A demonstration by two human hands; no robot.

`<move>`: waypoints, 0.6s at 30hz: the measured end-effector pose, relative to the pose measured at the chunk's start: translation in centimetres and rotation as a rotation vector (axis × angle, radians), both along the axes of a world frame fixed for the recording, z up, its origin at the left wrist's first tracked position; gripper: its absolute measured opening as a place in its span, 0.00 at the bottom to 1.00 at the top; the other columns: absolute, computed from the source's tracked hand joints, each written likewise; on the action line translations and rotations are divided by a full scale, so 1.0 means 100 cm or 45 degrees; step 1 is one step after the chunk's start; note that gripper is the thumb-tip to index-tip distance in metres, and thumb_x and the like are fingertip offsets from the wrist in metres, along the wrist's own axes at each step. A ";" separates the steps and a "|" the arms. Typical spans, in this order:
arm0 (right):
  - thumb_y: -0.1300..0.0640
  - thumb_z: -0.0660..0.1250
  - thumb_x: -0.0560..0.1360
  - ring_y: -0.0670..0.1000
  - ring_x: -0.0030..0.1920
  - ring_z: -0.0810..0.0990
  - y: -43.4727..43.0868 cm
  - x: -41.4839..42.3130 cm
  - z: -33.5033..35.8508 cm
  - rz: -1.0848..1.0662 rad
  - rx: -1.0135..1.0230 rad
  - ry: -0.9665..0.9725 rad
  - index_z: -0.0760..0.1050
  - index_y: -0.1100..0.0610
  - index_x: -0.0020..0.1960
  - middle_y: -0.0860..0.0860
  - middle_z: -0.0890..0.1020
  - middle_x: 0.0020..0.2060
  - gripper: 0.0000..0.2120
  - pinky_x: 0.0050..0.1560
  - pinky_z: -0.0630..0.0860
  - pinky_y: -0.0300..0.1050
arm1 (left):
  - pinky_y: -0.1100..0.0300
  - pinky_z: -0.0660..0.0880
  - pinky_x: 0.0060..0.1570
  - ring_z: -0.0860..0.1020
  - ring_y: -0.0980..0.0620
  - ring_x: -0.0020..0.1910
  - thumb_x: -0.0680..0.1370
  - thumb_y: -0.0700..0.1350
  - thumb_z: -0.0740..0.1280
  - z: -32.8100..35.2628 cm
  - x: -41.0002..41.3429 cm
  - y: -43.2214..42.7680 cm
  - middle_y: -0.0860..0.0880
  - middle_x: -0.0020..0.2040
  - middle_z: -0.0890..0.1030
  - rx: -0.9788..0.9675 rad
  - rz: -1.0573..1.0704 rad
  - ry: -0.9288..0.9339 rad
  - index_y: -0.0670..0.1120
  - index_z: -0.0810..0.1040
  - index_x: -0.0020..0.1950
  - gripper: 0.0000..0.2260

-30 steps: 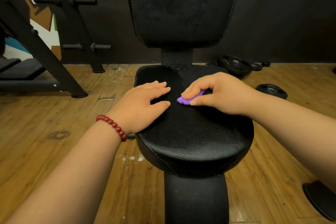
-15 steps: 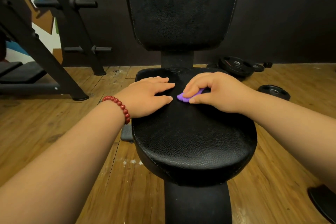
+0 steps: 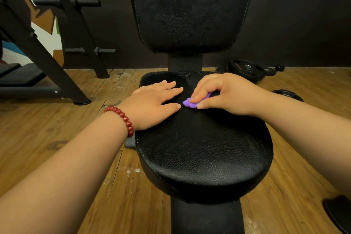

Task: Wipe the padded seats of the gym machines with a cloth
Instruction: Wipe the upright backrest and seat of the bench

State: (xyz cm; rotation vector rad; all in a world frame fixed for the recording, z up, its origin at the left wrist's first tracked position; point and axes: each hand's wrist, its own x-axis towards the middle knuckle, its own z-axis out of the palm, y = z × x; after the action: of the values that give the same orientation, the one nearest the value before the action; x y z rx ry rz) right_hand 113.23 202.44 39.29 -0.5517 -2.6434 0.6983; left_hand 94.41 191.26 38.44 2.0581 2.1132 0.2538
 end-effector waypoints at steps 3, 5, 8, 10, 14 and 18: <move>0.59 0.75 0.70 0.38 0.53 0.79 0.002 0.003 -0.001 0.039 0.010 0.004 0.82 0.45 0.46 0.41 0.82 0.49 0.10 0.56 0.71 0.29 | 0.56 0.44 0.75 0.46 0.58 0.77 0.82 0.55 0.55 0.000 0.000 0.000 0.58 0.79 0.50 -0.008 -0.007 0.007 0.60 0.53 0.78 0.24; 0.59 0.74 0.71 0.37 0.53 0.79 0.009 -0.002 -0.001 0.002 -0.002 0.024 0.83 0.47 0.48 0.40 0.82 0.50 0.09 0.57 0.70 0.28 | 0.56 0.44 0.75 0.46 0.58 0.77 0.82 0.55 0.55 0.000 0.000 0.000 0.58 0.79 0.50 -0.006 -0.018 0.009 0.59 0.53 0.78 0.24; 0.59 0.74 0.71 0.33 0.53 0.78 0.015 -0.011 0.000 -0.089 -0.041 0.044 0.81 0.44 0.48 0.37 0.82 0.50 0.11 0.58 0.70 0.27 | 0.57 0.44 0.75 0.46 0.58 0.77 0.82 0.56 0.55 0.001 0.000 0.000 0.58 0.79 0.50 -0.006 -0.026 0.012 0.59 0.53 0.78 0.24; 0.59 0.75 0.71 0.34 0.53 0.78 0.011 -0.011 0.000 -0.108 -0.043 0.050 0.82 0.44 0.48 0.39 0.83 0.51 0.11 0.58 0.70 0.27 | 0.57 0.44 0.75 0.45 0.59 0.77 0.82 0.56 0.55 0.001 0.000 0.000 0.58 0.79 0.50 -0.016 -0.028 0.007 0.59 0.52 0.78 0.24; 0.61 0.75 0.69 0.33 0.52 0.79 -0.007 0.004 0.000 0.018 -0.110 0.042 0.84 0.48 0.46 0.37 0.82 0.48 0.10 0.56 0.69 0.25 | 0.55 0.45 0.76 0.46 0.59 0.77 0.82 0.55 0.55 0.001 -0.003 0.000 0.59 0.79 0.50 -0.006 -0.036 -0.005 0.59 0.53 0.77 0.24; 0.61 0.75 0.69 0.33 0.52 0.79 -0.001 -0.002 0.003 0.022 -0.087 0.019 0.83 0.46 0.45 0.36 0.82 0.48 0.11 0.57 0.71 0.27 | 0.51 0.49 0.76 0.49 0.58 0.77 0.81 0.56 0.57 0.006 -0.006 0.010 0.59 0.78 0.53 -0.019 -0.027 0.062 0.59 0.54 0.78 0.25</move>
State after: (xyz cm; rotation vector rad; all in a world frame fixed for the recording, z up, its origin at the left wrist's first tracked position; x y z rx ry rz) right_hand 113.08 202.37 39.57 -0.5407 -2.6213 0.7975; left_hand 93.84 192.27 39.00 2.0977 2.1130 0.1868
